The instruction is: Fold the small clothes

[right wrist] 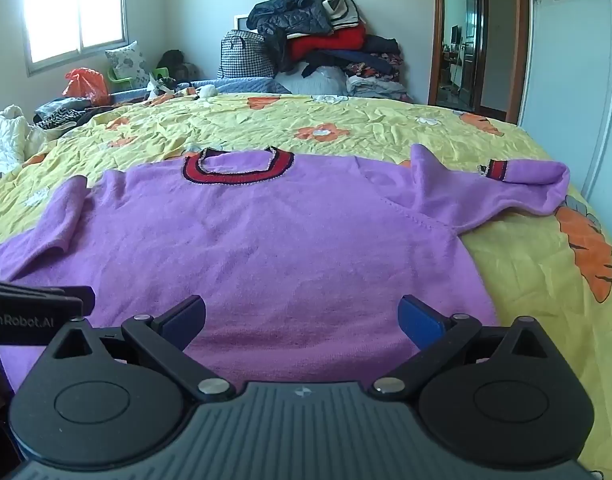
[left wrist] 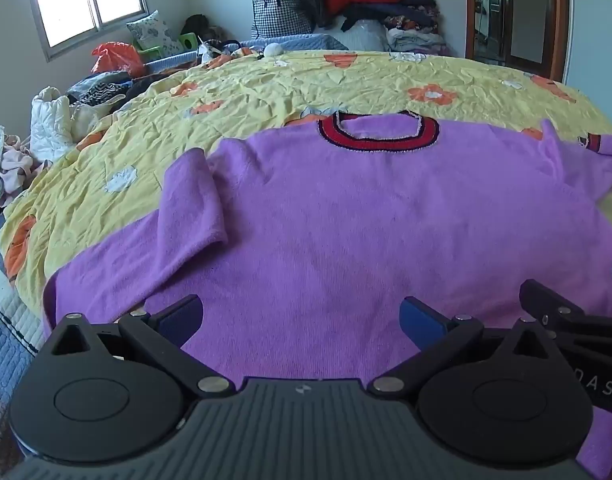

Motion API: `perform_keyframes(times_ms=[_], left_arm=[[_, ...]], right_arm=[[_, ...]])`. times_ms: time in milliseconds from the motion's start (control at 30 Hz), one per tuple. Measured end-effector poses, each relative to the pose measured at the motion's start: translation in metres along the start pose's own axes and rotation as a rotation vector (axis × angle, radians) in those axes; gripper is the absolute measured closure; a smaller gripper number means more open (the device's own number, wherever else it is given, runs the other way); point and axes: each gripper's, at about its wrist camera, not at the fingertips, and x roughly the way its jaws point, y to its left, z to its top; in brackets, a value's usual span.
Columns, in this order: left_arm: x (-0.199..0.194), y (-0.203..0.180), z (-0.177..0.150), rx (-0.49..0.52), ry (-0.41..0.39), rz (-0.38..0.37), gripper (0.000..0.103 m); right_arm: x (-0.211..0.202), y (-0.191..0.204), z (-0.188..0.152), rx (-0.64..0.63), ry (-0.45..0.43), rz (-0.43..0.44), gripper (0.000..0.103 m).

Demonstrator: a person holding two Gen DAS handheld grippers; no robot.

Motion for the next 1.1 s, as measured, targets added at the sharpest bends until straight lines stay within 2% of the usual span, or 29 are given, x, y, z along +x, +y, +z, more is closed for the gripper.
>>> perform_keyframes(times_ms=[100,133,233,1100], left_arm=[[-0.003,0.003,0.0,-0.01,-0.003,-0.01,0.0],[0.001,0.001,0.002,0.012,0.026,0.005,0.0],[0.003,0.002,0.005,0.012,0.031,0.005,0.0],[0.006,-0.001,0.002,0.011,0.041,0.006,0.0]], right_arm=[[0.0,0.001,0.0,-0.005,0.006,-0.001,0.0],[0.0,0.001,0.0,-0.008,0.005,-0.004,0.0],[-0.001,0.001,0.002,-0.006,0.003,0.0,0.0],[0.005,0.002,0.006,-0.044,0.01,0.015,0.0]])
